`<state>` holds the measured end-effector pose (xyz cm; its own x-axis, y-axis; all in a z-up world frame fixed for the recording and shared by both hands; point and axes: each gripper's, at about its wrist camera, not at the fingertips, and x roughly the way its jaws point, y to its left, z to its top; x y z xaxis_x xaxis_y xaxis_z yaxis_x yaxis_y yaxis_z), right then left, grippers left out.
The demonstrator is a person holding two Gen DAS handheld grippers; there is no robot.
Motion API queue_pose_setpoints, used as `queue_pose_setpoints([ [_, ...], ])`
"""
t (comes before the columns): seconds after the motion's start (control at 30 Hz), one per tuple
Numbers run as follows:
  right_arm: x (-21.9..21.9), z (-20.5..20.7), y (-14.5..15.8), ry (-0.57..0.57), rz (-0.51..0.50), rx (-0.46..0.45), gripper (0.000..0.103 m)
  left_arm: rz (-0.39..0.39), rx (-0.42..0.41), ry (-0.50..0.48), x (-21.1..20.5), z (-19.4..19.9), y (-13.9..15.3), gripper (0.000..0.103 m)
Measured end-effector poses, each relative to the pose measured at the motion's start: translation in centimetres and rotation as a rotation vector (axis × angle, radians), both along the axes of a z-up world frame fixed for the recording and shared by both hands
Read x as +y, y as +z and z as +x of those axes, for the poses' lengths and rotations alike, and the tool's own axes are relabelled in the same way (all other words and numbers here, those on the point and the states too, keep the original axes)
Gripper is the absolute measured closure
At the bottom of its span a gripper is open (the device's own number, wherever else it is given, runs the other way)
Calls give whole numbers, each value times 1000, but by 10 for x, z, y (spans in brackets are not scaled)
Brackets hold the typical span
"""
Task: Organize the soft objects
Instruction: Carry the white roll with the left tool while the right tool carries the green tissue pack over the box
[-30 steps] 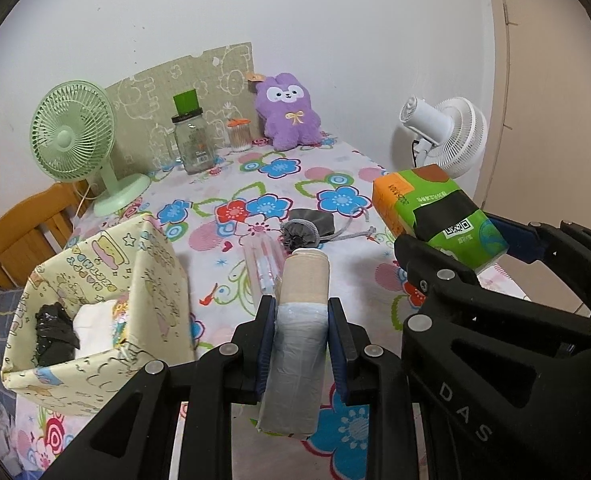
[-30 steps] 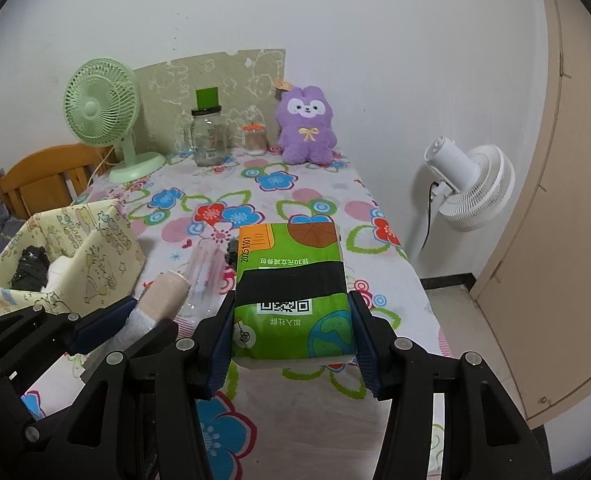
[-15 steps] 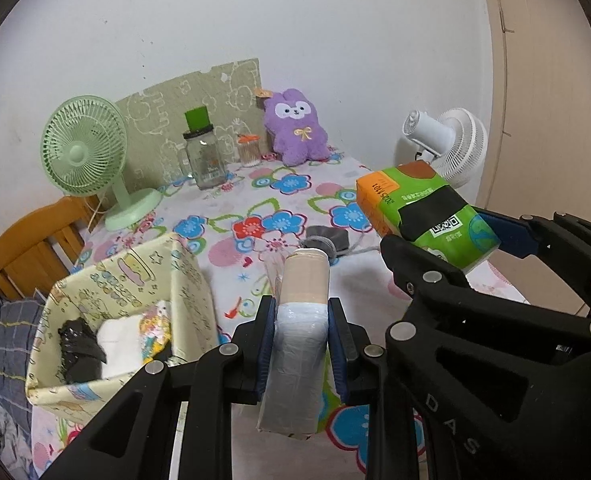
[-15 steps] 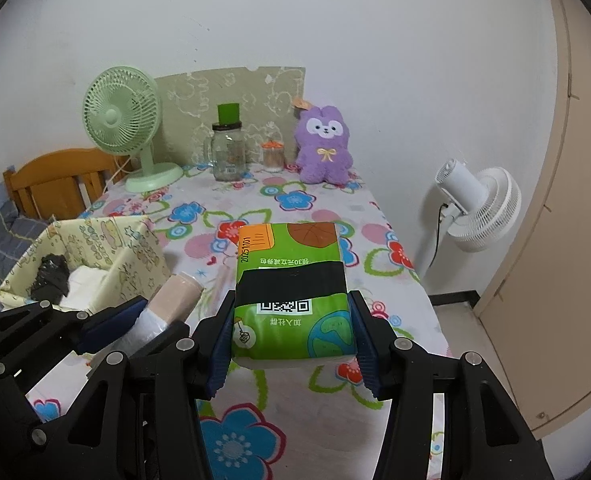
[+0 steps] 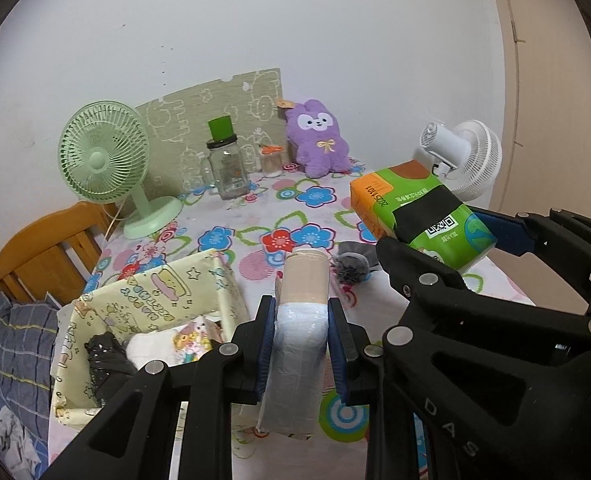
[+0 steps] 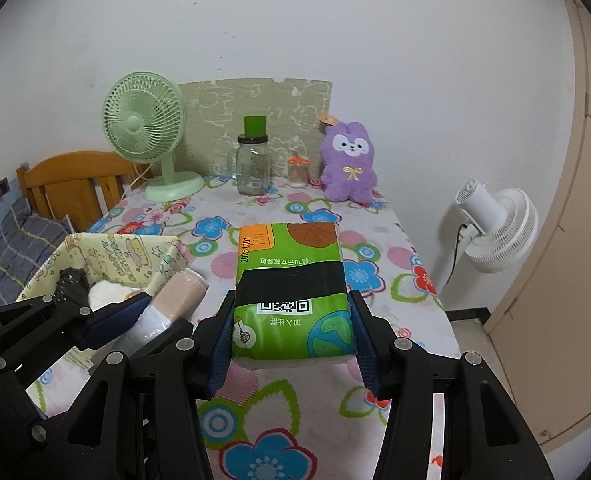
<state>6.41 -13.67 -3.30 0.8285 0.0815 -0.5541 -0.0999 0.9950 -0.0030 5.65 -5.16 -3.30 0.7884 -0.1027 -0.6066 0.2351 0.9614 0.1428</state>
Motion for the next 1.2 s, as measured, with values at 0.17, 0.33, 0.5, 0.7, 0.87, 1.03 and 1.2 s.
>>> queue_pose_setpoints([
  [0.17, 12, 7, 6, 24, -4, -8, 47, -3, -10, 25, 12, 5, 6, 78],
  [0.33, 24, 13, 11, 45, -3, -18, 48, -2, -19, 45, 22, 9, 9, 78],
  [0.5, 36, 18, 14, 65, 1, -23, 48, 2, -27, 66, 33, 13, 11, 78],
  [0.7, 51, 26, 17, 87, 3, -29, 48, 2, -32, 86, 46, 18, 13, 78],
  [0.87, 63, 32, 17, 105, 3, -29, 48, 2, -31, 104, 57, 22, 13, 78],
  [1.03, 74, 39, 16, 129, 4, -24, 48, 1, -25, 125, 71, 26, 11, 78],
  [1.2, 87, 46, 13, 159, 0, -19, 48, -2, -18, 146, 84, 31, 8, 78],
])
